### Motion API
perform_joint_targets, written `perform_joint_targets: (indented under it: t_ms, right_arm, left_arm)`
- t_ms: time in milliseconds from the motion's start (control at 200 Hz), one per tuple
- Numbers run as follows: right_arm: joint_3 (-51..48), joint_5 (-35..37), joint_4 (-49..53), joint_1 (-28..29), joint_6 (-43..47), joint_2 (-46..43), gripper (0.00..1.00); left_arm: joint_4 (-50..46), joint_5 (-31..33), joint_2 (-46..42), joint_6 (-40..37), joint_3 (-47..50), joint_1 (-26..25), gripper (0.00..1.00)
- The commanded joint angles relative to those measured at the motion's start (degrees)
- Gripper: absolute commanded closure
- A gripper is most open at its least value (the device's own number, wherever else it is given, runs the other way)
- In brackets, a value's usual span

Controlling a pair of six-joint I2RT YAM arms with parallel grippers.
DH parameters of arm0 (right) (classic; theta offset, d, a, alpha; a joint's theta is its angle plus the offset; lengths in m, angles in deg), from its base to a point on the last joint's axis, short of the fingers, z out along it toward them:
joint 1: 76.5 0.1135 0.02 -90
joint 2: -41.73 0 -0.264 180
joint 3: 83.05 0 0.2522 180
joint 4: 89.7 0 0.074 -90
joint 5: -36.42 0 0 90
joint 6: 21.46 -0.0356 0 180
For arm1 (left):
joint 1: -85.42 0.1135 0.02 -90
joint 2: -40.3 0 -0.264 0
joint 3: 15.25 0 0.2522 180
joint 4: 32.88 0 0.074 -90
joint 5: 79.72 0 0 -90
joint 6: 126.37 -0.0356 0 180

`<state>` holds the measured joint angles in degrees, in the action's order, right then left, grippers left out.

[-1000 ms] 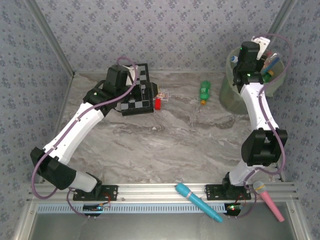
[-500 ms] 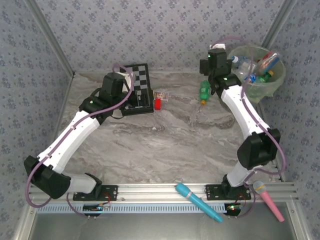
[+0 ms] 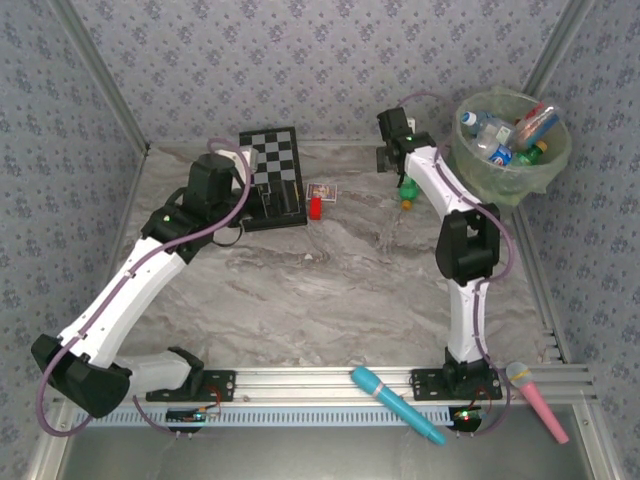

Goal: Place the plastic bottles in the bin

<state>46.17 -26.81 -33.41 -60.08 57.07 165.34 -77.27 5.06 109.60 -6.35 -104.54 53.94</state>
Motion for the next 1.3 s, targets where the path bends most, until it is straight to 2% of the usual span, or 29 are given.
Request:
perform_joint_targets:
  t_ms: [0,455,695,785,850,980,1149,1294]
  right_arm:
    - [4.6,1.1,5.6,-0.8,-3.9,3.9,0.08]
    - [12.3,-2.1,7.0,-3.3,-8.3,16.4,0.09]
    - [15.2,-3.6,6.0,-4.4,-8.7,21.0,0.12]
    - [16.0,-4.3,5.7,-4.7,-8.8,22.2,0.16]
    - [16.0,-4.4,5.6,-4.8,-8.8,22.5,0.22]
    - [15.7,-4.6,5.6,-4.8,-9.3,22.4,0.26]
    - [14.1,-3.9,5.3,-4.1,-8.4,19.9,0.41]
    - [10.7,-3.1,2.9,-2.7,-7.2,14.8,0.41]
  left_arm:
    - [-1.4,1.1,-1.7,0.5,-0.3,0.4,0.0]
    - [-3.6,2.6,-1.7,0.6,-2.1,0.4,0.0]
    - [-4.5,3.1,-1.1,0.5,-2.9,0.4,0.0]
    - [-5.0,3.3,-0.7,0.4,-3.6,0.4,0.0]
    - [-5.2,3.3,-0.7,0.4,-3.8,0.4,0.0]
    - [-5.1,3.4,-0.6,0.4,-4.0,0.4,0.0]
    - [-4.5,3.4,-0.6,0.5,-3.5,0.4,0.0]
    - [-3.9,3.3,-0.6,0.0,-3.0,0.4,0.0]
